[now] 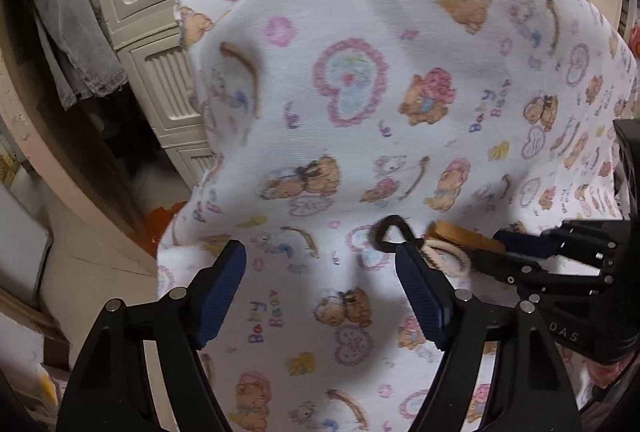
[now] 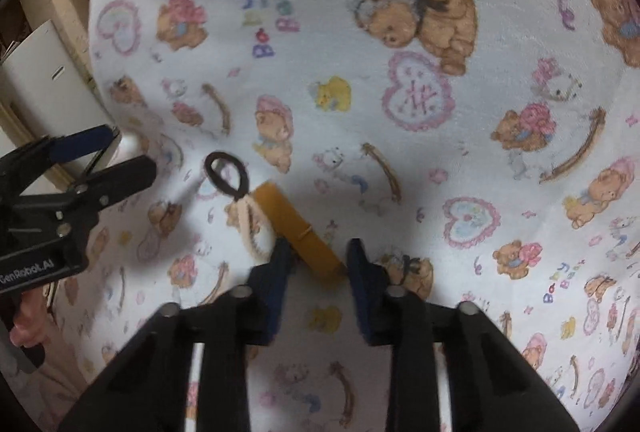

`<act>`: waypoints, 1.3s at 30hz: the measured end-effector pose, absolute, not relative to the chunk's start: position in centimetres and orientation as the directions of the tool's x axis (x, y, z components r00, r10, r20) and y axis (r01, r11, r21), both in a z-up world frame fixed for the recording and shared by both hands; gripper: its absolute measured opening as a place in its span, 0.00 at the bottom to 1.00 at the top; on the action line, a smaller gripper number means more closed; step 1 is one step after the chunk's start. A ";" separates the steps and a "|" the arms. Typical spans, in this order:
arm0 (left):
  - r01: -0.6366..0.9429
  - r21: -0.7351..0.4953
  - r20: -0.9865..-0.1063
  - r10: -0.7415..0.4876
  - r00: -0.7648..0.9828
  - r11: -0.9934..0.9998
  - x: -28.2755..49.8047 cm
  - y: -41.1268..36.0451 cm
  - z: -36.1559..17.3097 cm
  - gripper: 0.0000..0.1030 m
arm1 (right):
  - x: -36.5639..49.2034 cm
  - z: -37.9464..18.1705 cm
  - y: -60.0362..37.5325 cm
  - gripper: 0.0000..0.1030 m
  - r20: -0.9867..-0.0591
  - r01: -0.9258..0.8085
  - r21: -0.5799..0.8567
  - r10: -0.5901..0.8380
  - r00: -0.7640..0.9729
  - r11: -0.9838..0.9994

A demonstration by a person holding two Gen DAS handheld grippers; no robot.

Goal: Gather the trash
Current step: 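Close the right tool on the wooden clothespin while the left tool approaches the beaded string, then close the left tool on the beaded string with the black loop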

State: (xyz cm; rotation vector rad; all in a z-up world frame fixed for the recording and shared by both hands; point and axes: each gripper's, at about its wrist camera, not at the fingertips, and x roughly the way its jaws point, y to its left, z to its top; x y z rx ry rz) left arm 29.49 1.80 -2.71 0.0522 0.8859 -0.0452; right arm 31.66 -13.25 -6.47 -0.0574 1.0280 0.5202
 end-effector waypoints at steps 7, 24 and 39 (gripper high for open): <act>0.050 -0.014 -0.770 -0.042 0.636 0.999 29.2 2.2 -1.9 0.73 | 29.6 -6.5 -12.8 0.12 -0.838 -0.440 0.239 0.413 0.357 0.866; 0.237 -0.042 -0.835 -0.164 0.524 0.971 29.7 -4.1 -4.6 0.59 | 28.7 -5.0 -19.9 0.12 -0.842 -0.255 0.152 0.260 0.473 0.955; 0.238 -0.020 -0.841 -0.145 0.521 0.971 29.8 -6.1 -6.8 0.08 | 28.6 -1.7 -20.8 0.12 -0.781 -0.256 0.158 0.279 0.558 0.954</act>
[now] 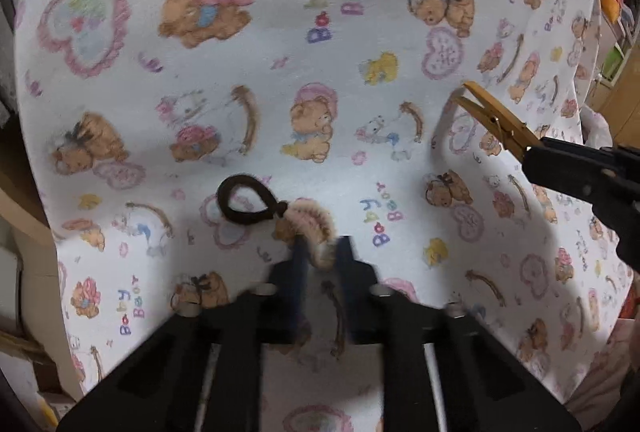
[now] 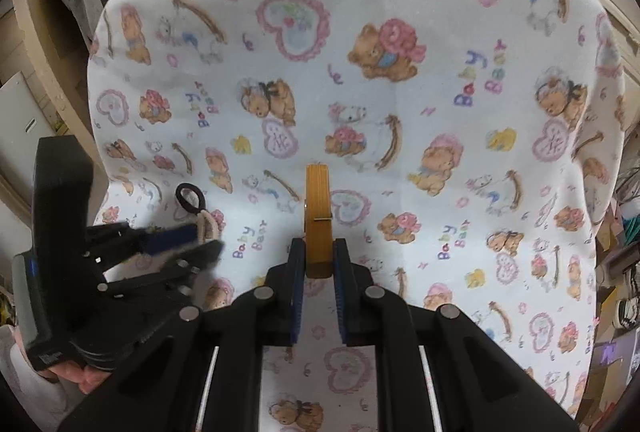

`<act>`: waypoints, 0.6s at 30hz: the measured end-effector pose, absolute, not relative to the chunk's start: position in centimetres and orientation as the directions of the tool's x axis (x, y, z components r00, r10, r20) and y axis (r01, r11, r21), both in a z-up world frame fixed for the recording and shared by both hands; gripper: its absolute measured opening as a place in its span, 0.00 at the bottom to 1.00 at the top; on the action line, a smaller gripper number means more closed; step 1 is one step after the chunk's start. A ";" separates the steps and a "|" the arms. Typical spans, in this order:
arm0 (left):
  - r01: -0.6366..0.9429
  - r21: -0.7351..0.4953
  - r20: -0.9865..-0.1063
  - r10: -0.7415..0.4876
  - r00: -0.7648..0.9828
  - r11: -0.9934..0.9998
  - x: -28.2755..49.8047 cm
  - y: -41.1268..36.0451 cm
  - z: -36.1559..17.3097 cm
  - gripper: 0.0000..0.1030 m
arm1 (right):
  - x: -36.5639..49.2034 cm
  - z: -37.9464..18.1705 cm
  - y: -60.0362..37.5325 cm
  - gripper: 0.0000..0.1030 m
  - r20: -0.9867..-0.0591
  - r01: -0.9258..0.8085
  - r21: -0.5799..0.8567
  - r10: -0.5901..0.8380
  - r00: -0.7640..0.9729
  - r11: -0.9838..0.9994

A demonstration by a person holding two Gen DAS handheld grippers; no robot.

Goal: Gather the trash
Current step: 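Close the left tool on the beaded string with the black loop, then carry the clothespin and beaded string over the pink wastebasket with both tools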

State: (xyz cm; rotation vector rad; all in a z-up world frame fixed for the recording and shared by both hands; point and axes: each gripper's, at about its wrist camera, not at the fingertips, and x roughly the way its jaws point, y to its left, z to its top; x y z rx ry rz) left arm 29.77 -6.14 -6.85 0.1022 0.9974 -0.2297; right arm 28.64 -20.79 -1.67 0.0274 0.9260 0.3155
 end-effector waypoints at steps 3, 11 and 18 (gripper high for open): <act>0.219 -0.010 -0.829 -0.131 0.544 0.976 29.2 -5.1 -6.1 0.07 | 28.7 -1.3 -21.5 0.12 -0.780 -0.245 0.166 0.279 0.560 0.955; 0.191 -0.084 -0.797 -0.181 0.576 0.978 27.3 -2.7 -3.5 0.06 | 28.2 -1.2 -21.8 0.12 -0.761 -0.251 0.144 0.269 0.590 0.957; 0.201 -0.101 -0.781 -0.203 0.591 0.974 25.3 -1.1 -2.2 0.06 | 26.7 0.2 -22.5 0.12 -0.743 -0.269 0.182 0.311 0.593 0.946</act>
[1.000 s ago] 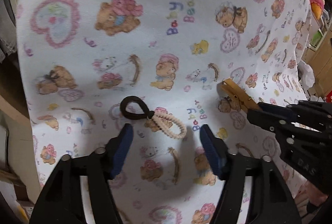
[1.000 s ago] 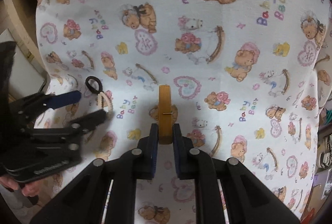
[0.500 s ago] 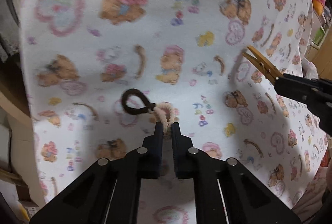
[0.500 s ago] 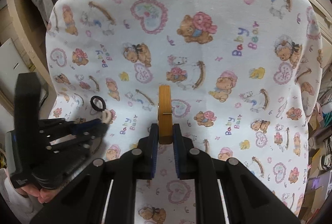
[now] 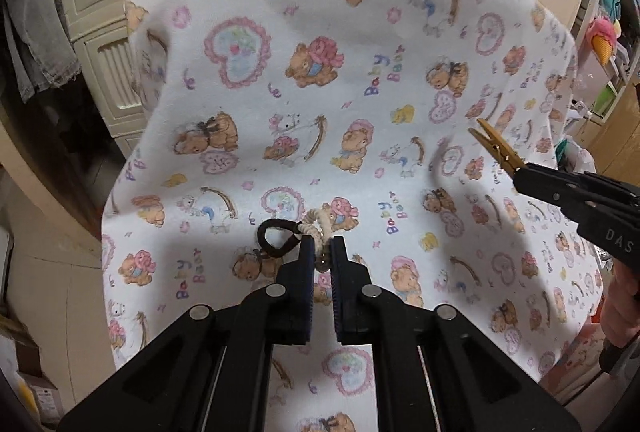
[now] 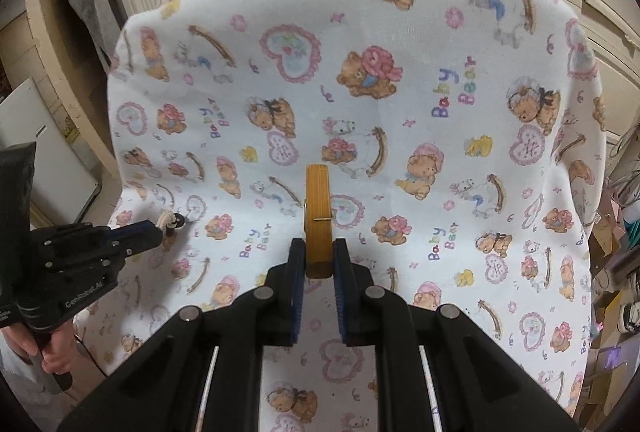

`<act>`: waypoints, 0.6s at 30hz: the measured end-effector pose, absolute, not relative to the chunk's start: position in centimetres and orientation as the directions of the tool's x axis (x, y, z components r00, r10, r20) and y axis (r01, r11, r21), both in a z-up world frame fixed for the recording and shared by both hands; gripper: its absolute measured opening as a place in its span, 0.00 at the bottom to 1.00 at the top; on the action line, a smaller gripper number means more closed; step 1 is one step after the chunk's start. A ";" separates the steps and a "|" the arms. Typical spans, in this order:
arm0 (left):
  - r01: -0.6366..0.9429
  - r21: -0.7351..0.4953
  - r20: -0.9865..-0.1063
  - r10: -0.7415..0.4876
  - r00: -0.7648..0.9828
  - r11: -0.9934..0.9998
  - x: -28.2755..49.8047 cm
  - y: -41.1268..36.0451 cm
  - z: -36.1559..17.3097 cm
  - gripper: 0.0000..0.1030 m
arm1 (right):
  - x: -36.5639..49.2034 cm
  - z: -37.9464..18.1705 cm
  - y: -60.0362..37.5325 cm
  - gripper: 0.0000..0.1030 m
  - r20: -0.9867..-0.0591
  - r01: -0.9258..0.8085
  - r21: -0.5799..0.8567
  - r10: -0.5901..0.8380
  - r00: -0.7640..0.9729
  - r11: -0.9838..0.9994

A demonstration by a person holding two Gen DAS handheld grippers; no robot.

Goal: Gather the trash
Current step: 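Carry the clothespin and beaded string over the pink wastebasket with both tools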

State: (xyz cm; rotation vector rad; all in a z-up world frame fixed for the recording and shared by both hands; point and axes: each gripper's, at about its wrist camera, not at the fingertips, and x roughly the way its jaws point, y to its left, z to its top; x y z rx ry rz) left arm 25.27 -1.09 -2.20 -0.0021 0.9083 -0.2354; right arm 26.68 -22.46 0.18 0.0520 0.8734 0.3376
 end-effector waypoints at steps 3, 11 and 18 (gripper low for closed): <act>0.216 -0.112 -0.767 -0.223 0.601 0.970 24.6 -0.8 -1.2 0.06 | 25.8 0.8 -22.3 0.12 -0.735 -0.277 0.184 0.319 0.599 0.943; 0.207 -0.104 -0.707 -0.219 0.672 0.973 20.6 -0.9 2.4 0.06 | 21.6 4.5 -21.5 0.12 -0.666 -0.324 0.189 0.363 0.652 0.927; 0.176 -0.071 -0.703 -0.174 0.690 0.982 16.4 -1.1 4.2 0.06 | 16.1 5.9 -21.2 0.12 -0.626 -0.345 0.224 0.406 0.666 0.911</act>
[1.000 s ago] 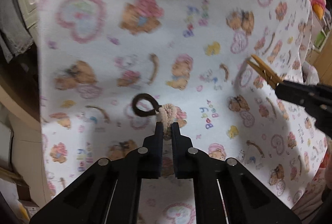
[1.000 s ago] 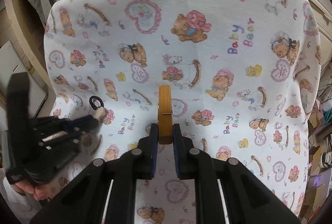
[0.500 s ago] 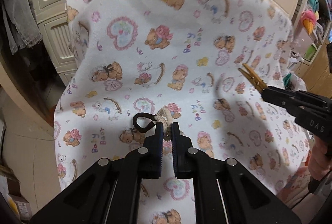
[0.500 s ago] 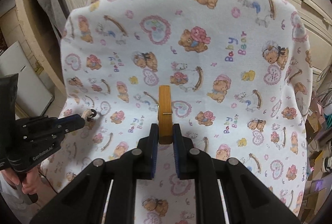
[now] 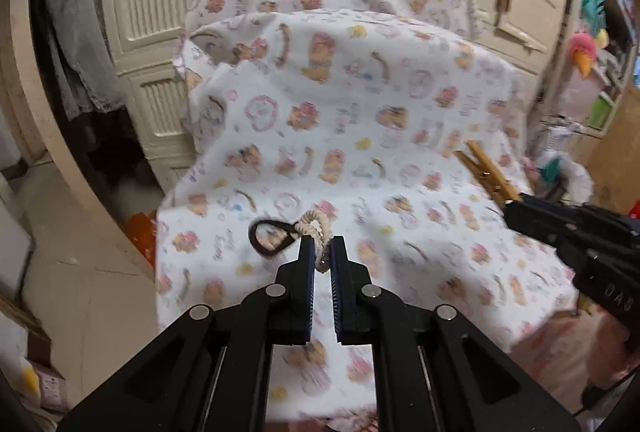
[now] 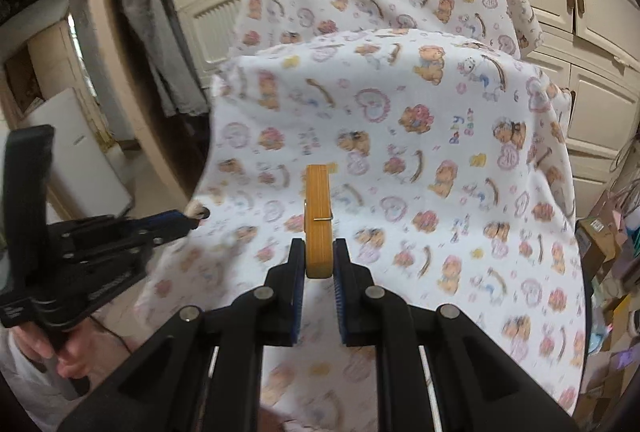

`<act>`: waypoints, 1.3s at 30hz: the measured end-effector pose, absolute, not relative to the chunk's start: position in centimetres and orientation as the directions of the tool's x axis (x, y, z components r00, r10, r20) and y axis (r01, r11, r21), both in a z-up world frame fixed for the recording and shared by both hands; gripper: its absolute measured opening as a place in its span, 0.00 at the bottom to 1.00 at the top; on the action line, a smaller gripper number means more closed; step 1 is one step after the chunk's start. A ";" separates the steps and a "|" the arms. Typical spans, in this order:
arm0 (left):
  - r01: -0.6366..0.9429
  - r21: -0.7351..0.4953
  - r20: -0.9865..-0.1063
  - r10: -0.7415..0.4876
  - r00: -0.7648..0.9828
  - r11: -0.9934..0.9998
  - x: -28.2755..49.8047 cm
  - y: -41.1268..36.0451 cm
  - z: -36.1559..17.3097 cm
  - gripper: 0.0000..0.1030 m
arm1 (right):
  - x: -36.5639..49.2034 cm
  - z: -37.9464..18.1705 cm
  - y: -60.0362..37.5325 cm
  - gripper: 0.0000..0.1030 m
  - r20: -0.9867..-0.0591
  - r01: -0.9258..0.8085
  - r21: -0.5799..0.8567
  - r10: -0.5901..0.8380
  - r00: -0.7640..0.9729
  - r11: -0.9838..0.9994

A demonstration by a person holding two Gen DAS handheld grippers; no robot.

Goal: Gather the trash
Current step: 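Carry the clothespin and beaded string over the pink wastebasket with both tools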

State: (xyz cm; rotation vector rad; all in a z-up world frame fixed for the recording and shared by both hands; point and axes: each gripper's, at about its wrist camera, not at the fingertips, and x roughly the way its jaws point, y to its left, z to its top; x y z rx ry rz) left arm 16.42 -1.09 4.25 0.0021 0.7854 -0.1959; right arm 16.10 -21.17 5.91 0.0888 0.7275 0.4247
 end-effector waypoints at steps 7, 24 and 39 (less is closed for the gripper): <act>0.190 -0.098 -0.692 -0.204 0.693 0.977 10.5 -1.5 5.6 0.06 | 9.9 7.1 -19.8 0.12 -0.601 -0.356 0.207 0.405 0.689 0.911; 0.164 -0.085 -0.722 -0.174 0.670 0.983 3.6 -3.9 -0.2 0.06 | 1.3 1.2 -20.0 0.12 -0.693 -0.290 0.260 0.387 0.609 0.921; 0.073 -0.203 -0.918 -0.216 0.331 0.976 6.7 -2.1 -8.5 0.06 | 5.1 -7.5 -18.9 0.12 -0.878 -0.216 0.325 0.378 0.293 0.921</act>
